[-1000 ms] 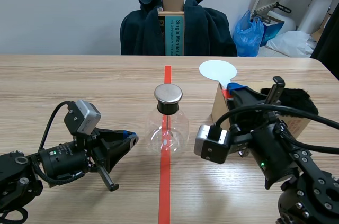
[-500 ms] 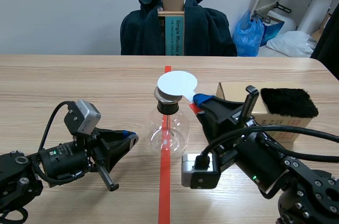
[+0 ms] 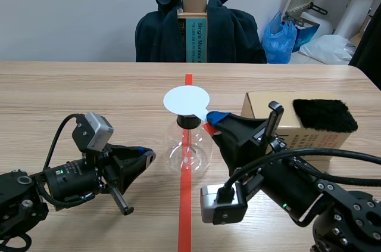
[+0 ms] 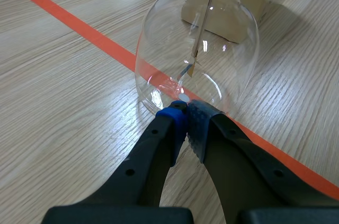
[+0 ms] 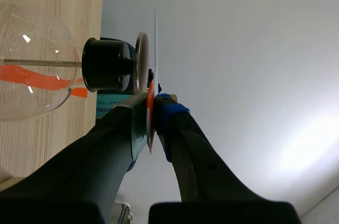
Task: Do the electroscope experiment.
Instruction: 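Move the plate toward and away from the electroscope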
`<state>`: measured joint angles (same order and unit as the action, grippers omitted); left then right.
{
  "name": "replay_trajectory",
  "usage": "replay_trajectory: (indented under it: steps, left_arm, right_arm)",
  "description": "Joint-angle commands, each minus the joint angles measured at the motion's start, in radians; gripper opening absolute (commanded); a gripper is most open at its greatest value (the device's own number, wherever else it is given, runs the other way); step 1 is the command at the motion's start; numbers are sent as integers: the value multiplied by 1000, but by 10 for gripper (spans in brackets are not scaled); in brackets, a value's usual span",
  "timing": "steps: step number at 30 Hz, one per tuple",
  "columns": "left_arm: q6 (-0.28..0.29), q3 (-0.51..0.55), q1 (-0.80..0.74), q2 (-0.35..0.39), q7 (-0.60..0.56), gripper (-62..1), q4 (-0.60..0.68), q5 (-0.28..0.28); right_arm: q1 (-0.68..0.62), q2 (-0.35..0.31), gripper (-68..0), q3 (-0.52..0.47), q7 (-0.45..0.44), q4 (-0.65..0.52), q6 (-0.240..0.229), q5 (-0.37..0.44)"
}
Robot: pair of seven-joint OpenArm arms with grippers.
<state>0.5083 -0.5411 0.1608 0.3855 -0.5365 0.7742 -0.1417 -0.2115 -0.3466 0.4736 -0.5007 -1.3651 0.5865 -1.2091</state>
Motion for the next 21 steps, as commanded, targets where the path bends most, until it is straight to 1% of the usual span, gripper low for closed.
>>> replay_trajectory:
  steps: [1, 14, 17, 21]
  left_arm:
    - [2, 3, 3, -2, -29, -581, 25, -10]
    - [2, 3, 3, -2, -29, -581, 25, -10]
    - [2, 3, 3, -2, -29, -581, 25, -10]
    - [2, 3, 3, -2, -36, -581, 25, -10]
  right_arm:
    - [10, -11, -669, -3, 0, -18, 12, 4]
    - [10, -11, -669, -3, 11, -18, 12, 4]
    - [10, -11, -669, -3, 38, -18, 12, 4]
    - [10, -11, -669, -3, 101, -18, 11, 4]
